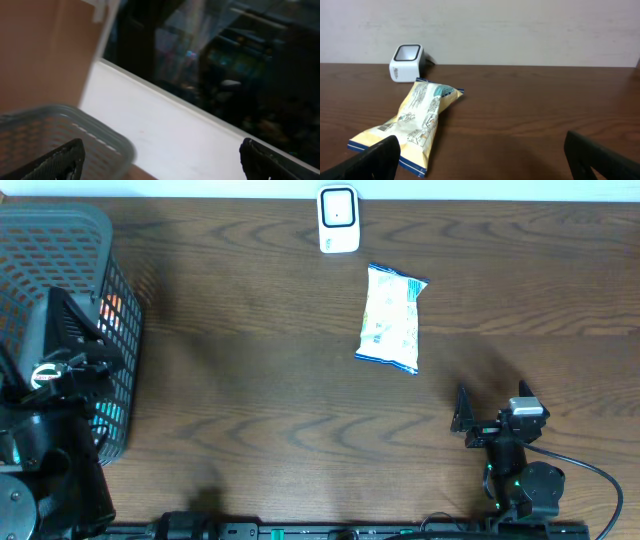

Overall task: Scan the item barcode
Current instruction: 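Return the left gripper to the basket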

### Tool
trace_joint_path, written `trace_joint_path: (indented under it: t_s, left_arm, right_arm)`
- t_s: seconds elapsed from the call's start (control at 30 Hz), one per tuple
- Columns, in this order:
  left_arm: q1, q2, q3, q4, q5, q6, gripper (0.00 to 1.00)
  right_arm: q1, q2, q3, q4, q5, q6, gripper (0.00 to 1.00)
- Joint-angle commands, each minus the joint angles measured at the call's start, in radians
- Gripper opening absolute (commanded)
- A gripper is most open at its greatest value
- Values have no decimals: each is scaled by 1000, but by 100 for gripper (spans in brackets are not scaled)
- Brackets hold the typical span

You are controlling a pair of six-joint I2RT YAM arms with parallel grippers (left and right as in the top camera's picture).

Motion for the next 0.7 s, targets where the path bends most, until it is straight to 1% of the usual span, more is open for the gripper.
trace_joint_path:
  t_s: [0.0, 0.07, 0.13, 0.2, 0.27, 0.37, 0.4, 0.53, 0.6, 0.67]
  left_arm:
    - [8, 20, 5, 37, -108, 156, 98]
    - [8, 36, 11, 69, -163, 216, 98]
    - [8, 76, 43, 69, -235, 290, 98]
    - [8, 131, 98, 23, -283, 340, 98]
    - [8, 202, 172, -42, -338, 363, 98]
    - [35, 328, 304, -150, -450, 362, 98]
    - [55, 370, 346, -184, -465, 362, 98]
    - [175, 542, 523, -369, -465, 333, 98]
    - [249, 610, 586, -451, -457, 266, 98]
    - [332, 654, 613, -510, -414, 200, 98]
  right_arm:
    - [6, -3, -2, -5, 8, -14, 99]
    - [6, -3, -2, -5, 8, -14, 99]
    - [6, -3, -2, -5, 8, -14, 99]
    - [6, -3, -2, -5, 8, -14, 99]
    - [6, -3, -2, -5, 8, -14, 99]
    - [6, -3, -2, -5, 8, -14, 99]
    - [6, -3, -2, -5, 8, -14, 99]
    - [6, -3, -2, -5, 8, -14, 99]
    - [6, -3, -2, -5, 8, -14, 99]
    - [6, -3, -2, -5, 8, -14, 99]
